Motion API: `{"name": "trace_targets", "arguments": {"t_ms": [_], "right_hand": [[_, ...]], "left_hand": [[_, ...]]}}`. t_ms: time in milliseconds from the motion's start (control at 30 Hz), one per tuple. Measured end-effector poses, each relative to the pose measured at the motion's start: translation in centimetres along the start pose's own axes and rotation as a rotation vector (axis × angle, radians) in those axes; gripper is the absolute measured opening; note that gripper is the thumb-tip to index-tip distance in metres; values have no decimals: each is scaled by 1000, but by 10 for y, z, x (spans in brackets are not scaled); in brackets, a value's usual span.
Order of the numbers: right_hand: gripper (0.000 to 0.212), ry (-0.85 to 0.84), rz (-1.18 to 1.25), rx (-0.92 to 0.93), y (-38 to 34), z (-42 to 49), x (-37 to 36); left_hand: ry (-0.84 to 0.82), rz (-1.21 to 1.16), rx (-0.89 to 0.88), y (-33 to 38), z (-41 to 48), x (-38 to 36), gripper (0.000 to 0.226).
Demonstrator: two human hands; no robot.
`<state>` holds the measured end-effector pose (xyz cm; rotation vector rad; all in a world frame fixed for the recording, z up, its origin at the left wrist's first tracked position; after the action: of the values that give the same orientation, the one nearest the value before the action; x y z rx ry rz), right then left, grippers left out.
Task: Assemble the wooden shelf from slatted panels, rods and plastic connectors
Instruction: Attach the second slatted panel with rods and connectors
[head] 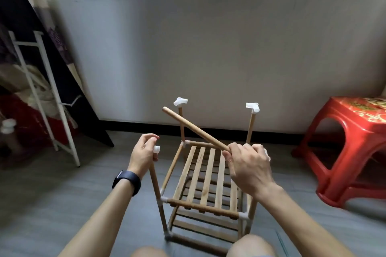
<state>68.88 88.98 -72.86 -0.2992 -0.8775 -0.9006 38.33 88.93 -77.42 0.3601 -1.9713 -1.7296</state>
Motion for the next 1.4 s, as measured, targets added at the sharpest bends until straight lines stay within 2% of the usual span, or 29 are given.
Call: {"name": "trace_targets", "arguments": {"t_ms": [133, 233, 333, 467, 833, 1033, 1233, 1400], "right_hand": [[25, 63, 54, 55, 31, -8, 7], [15, 55, 134, 102, 36, -17, 18], [21, 18, 97, 162, 27, -36, 33], [31, -36, 76, 76, 36, -56, 34], [34, -53, 144, 79, 25, -67, 18], [29, 69, -95, 217, 23, -19, 46], [38, -81, -35, 271, 26, 7, 8], [36, -127, 42, 269, 21, 10, -8]], "left_hand": [[-41, 71, -57, -3, -30, -11, 15], [-4, -16, -35, -6, -38, -16, 17], [4, -86, -12, -7, -39, -19, 19], [1, -90, -22, -10, -40, -18, 20], [-23, -108, -17, -12, -45, -18, 16], [-80, -87, -20, -14, -45, -17, 17], [-135, -144, 39, -21, -35, -18, 20], [-158, -190, 57, -18, -37, -16, 18]]}}
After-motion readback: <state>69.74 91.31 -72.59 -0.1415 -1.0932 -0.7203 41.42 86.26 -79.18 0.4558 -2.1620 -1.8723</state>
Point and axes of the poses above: each hand's wrist, its own z-axis towards the middle knuckle, its own x-axis out of the back of the hand, y = z × x, the point moved 9 cm from there along z, towards the middle knuckle, and after that the axes turned 13 degrees about x, right-handed, at the moved point
